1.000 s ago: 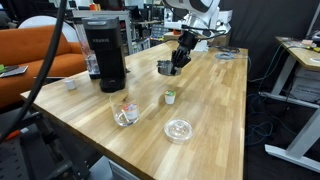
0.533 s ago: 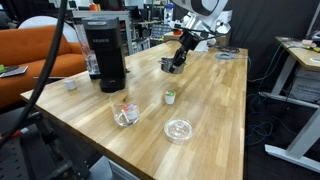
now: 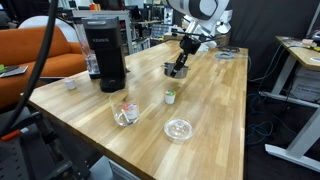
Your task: Move the silver pot to the left.
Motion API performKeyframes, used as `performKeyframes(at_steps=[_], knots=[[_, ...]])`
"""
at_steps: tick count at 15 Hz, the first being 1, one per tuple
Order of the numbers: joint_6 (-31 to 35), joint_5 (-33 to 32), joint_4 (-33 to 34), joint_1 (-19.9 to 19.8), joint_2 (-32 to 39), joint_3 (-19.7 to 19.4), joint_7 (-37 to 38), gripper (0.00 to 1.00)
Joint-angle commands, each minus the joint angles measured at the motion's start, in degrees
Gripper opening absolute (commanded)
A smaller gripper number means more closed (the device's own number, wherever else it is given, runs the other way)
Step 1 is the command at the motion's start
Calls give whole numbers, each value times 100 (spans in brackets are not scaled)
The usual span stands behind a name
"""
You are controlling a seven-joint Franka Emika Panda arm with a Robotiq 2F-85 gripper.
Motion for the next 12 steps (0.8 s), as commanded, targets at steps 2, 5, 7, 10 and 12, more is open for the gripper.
performKeyframes(at_steps=[2,5,7,10,12], knots=[[-33,53,40,37,25,-68,-24,5],[-33,53,41,37,25,-69,-24,5],[-33,53,41,37,25,-69,-24,1],[146,120,-190,101,-59,-57,78,1],[372,229,-474,189,-153,-16,184,1]])
